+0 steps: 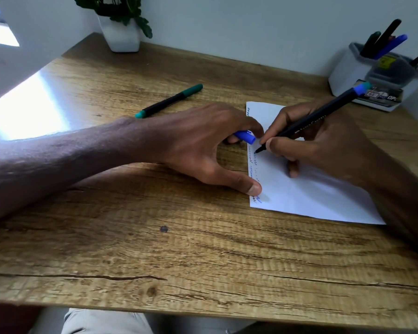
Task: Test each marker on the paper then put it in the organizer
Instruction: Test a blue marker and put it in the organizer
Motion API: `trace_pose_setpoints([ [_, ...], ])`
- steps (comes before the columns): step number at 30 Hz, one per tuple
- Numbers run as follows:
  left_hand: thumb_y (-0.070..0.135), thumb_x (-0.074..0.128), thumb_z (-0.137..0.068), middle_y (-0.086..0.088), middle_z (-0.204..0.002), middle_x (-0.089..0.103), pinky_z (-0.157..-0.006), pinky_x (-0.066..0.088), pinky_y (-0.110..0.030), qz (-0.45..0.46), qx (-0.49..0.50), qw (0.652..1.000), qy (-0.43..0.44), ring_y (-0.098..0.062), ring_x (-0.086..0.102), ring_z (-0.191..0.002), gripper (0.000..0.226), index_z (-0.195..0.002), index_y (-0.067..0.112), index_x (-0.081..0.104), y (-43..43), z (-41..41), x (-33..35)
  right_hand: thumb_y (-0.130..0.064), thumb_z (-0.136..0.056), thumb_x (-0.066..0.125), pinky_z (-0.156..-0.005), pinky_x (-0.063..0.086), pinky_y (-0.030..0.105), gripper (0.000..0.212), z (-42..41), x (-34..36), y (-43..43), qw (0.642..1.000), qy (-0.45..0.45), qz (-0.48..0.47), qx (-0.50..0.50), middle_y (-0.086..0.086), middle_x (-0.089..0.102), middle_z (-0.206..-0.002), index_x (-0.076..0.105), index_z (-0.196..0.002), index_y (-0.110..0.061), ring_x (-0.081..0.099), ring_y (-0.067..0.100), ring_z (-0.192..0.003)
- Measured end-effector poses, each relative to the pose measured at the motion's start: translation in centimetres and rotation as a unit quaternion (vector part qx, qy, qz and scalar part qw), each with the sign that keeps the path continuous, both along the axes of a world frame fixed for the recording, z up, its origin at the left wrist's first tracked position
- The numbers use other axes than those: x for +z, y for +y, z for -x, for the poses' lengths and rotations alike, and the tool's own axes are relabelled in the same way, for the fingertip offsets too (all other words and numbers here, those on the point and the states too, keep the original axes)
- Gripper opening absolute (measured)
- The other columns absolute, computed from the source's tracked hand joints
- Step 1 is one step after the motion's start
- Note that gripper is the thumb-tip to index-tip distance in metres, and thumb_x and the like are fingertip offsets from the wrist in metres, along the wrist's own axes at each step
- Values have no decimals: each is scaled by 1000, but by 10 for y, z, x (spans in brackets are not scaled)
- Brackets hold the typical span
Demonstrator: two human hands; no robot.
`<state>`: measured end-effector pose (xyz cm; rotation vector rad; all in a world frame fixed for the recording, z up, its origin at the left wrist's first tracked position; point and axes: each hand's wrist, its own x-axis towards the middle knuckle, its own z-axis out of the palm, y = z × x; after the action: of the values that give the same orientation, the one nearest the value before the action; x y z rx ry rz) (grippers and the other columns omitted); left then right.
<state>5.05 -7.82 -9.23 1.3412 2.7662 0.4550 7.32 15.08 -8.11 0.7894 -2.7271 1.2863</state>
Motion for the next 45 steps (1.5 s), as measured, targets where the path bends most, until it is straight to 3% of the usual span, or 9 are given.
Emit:
trace_pose_setpoints([
  [6,96,49,-66,26,-112,50,-88,47,-27,4,1,1000,-4,3,52,-95,103,-147,33,46,0,0,1,9,-86,70,-40,51,28,10,2,-2,1,1000,-8,10,-1,-11,69,-62,74,-82,0,61,15,-39],
  [12,93,51,-68,27,-99,48,-79,40,-16,-14,18,1000,-22,10,49,-95,98,-148,39,35,-5,3,-2,9,-88,67,-42,51,29,11,7,1,7,993,-25,112,-33,16,65,-69,74,-88,1,57,19,-54],
  [17,45,40,-107,27,-85,52,-67,33,-11,-158,18,987,-30,3,53,-81,37,-137,26,49,-9,4,-3,-7,-90,64,-46,51,29,17,8,10,14,985,-29,166,-17,15,70,-82,74,-102,-2,61,26,-68],
  [21,15,38,-111,0,-84,59,-71,40,-26,-214,24,977,8,-17,55,-77,24,-115,22,60,-9,6,-4,-9,-90,57,-49,54,33,23,9,13,16,982,-37,187,-7,21,71,-89,72,-105,0,66,30,-74],
  [27,14,43,-109,17,-96,63,-72,39,-13,-216,51,975,-20,1,59,-90,25,-111,29,61,-9,8,-4,-7,-90,63,-52,59,35,16,5,16,16,983,3,181,13,17,76,-91,68,-103,0,73,32,-76],
  [32,16,44,-109,15,-102,66,-80,50,-38,-227,46,973,-4,-11,62,-96,23,-114,29,62,-7,9,-3,-13,-88,67,-51,61,38,22,3,16,12,985,14,174,14,17,76,-91,68,-104,3,73,33,-77],
  [37,16,45,-108,17,-98,62,-72,43,-21,-220,22,975,29,-6,59,-89,20,-113,24,62,-5,8,-5,-14,-86,66,-50,61,41,26,2,15,10,986,16,167,9,17,77,-91,67,-105,4,74,33,-76],
  [41,22,45,-108,10,-104,68,-76,51,-37,-232,22,972,41,-12,64,-93,25,-121,16,66,-3,8,-7,-15,-86,69,-48,60,37,26,2,14,8,985,15,173,6,16,78,-89,64,-103,3,76,32,-75],
  [45,27,53,-106,15,-105,72,-75,53,-36,-274,42,960,39,-10,68,-92,24,-116,17,72,-1,8,-8,-20,-84,72,-46,59,35,23,6,16,10,985,17,171,-3,11,78,-85,69,-97,-2,75,29,-70],
])
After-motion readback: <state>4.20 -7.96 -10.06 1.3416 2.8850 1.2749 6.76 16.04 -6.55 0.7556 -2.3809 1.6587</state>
